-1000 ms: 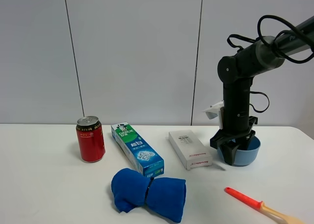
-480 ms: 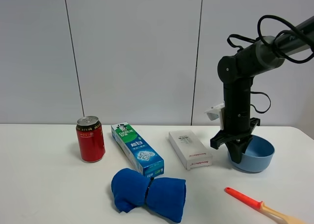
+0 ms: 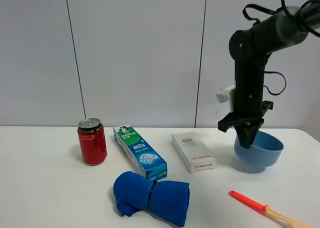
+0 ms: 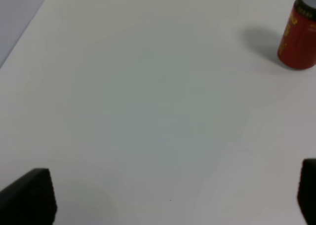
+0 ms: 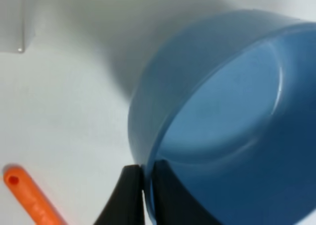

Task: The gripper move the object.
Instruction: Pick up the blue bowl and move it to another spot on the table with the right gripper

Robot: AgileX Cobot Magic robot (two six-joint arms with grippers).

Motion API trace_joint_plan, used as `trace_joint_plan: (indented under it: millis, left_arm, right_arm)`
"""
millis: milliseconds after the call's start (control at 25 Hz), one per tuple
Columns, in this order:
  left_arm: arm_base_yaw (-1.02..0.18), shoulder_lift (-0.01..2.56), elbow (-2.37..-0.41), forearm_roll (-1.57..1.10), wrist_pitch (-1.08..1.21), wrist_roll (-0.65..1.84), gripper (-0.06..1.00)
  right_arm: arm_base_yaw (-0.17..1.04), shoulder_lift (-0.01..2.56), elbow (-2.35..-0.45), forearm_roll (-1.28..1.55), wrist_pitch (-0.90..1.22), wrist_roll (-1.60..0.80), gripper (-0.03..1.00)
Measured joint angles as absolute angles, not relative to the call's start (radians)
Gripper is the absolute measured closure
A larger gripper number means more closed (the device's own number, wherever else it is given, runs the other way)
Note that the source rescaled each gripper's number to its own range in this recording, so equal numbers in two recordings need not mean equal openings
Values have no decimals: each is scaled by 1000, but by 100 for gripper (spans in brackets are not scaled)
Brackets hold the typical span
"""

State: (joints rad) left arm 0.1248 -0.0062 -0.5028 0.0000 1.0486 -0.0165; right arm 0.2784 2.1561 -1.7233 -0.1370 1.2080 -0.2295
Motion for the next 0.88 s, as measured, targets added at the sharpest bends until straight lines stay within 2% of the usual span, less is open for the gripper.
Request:
trace_joint_plan:
  millis: [520,880]
  left_arm:
    - [125,-6,-503,0,1049,-17,-6]
    - [125,-6,-503,0,1049,-17,-6]
  right_arm:
    - [278,1918,-1723,-114,1213,-226,97]
    - [301,1891,-1723,0,1219,-387,97]
